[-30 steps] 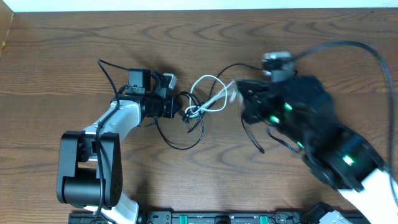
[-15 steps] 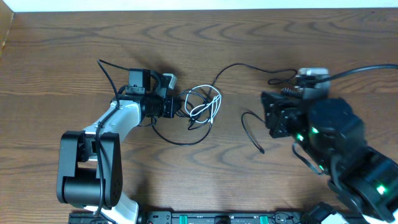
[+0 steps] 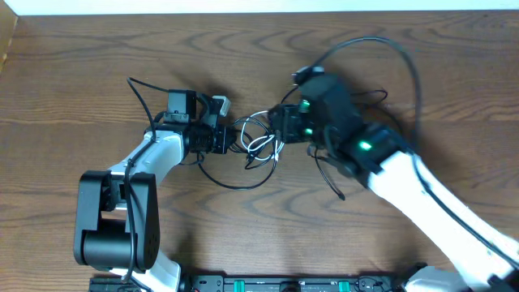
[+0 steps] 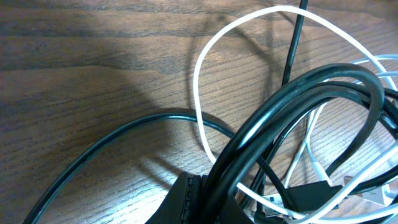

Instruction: Untangle cables

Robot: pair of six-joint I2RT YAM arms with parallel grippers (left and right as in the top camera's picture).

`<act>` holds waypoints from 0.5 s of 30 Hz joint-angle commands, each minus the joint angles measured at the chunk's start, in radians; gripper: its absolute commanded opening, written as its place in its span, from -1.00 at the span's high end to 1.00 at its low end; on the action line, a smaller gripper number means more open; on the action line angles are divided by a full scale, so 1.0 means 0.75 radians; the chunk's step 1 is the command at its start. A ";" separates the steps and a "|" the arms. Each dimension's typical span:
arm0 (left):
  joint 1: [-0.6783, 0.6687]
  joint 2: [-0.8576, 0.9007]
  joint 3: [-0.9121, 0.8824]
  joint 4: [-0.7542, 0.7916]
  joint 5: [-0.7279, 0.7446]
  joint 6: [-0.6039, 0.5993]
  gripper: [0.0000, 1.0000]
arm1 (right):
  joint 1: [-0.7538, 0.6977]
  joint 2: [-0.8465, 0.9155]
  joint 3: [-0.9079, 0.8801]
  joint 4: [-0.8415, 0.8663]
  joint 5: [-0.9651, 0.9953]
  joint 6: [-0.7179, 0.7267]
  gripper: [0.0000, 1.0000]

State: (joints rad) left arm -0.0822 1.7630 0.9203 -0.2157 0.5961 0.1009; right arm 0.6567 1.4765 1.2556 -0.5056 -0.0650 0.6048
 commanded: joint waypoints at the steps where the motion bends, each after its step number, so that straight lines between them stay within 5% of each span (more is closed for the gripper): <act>1: 0.006 0.003 -0.008 -0.003 -0.003 -0.011 0.85 | -0.001 0.193 0.007 0.041 -0.102 0.184 -0.05; 15: 0.006 0.003 -0.008 0.002 -0.003 -0.011 0.85 | -0.051 0.506 0.007 0.220 -0.100 0.490 0.19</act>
State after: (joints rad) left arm -0.0822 1.7630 0.9203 -0.2142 0.5961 0.1009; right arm 0.6289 1.8381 1.2552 -0.3645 -0.1421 0.9100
